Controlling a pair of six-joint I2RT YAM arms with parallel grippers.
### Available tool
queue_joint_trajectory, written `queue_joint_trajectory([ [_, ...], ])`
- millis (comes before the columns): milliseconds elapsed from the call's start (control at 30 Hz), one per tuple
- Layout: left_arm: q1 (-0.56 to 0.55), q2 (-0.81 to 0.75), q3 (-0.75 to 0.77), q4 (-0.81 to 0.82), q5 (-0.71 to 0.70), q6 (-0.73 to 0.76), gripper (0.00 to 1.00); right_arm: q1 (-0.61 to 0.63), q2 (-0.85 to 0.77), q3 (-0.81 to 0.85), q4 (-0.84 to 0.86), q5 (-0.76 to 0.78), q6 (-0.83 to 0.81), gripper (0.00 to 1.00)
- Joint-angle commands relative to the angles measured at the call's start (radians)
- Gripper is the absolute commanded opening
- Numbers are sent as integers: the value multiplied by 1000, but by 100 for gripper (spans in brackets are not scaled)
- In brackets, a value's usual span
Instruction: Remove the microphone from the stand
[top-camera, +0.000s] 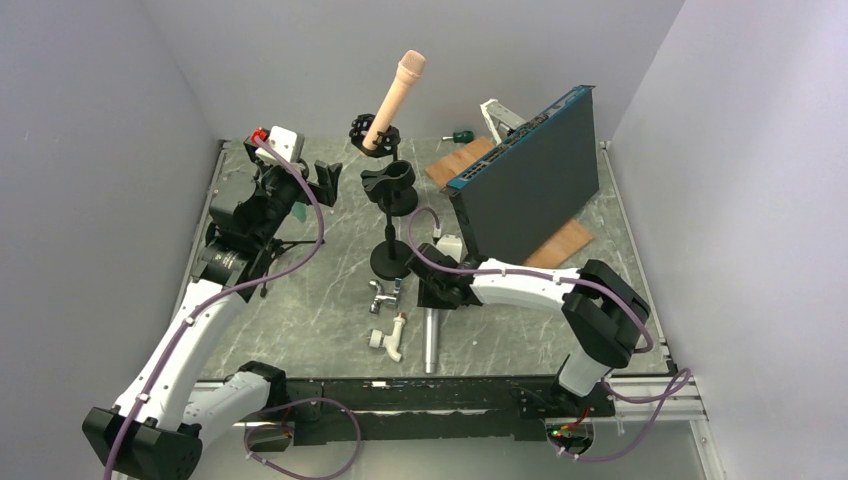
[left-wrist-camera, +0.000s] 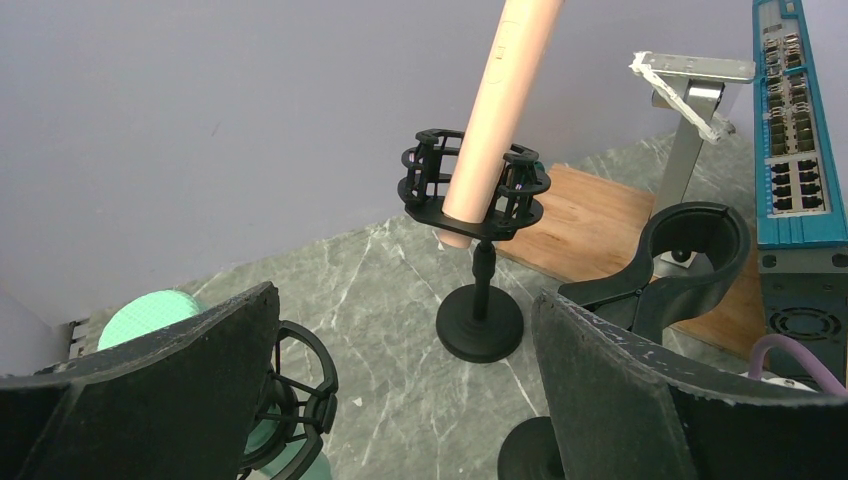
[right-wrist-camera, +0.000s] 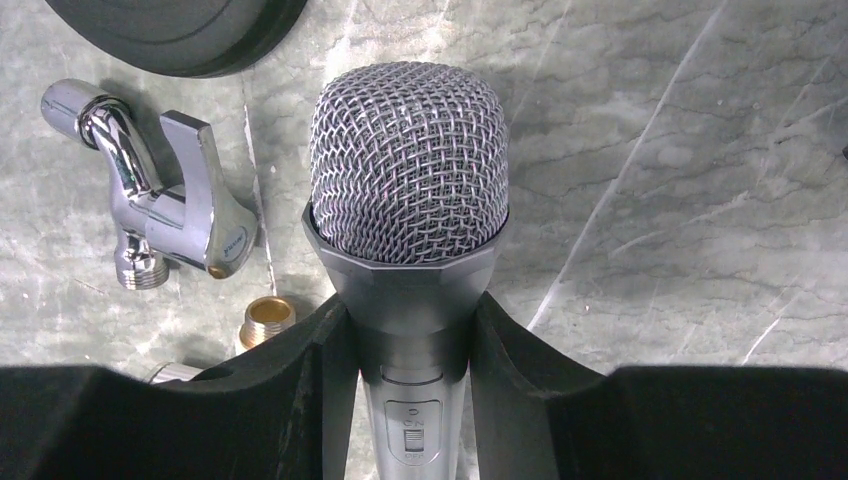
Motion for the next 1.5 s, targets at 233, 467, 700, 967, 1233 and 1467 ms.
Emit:
queue_joint_trajectory([
  [233, -4, -6, 10, 31, 2, -17, 99, 24, 18, -14, 59, 12, 34, 35],
  [467, -10, -5, 10, 25, 4, -20, 99, 30, 41, -3, 45, 32, 33, 47],
  [700, -19, -13, 4, 26, -14, -1, 99, 30, 32, -1, 44, 43, 17, 64],
  [967, -32, -24, 2, 22, -30, 27, 100, 33, -22, 35, 8, 49, -32, 70],
  [1233, -41, -22, 5, 24, 13, 32, 100, 34, -124, 84, -27, 33, -94, 78],
  [1467, -47, 34, 43, 10, 208, 12, 99, 34, -259, 100, 78, -16, -166, 78],
])
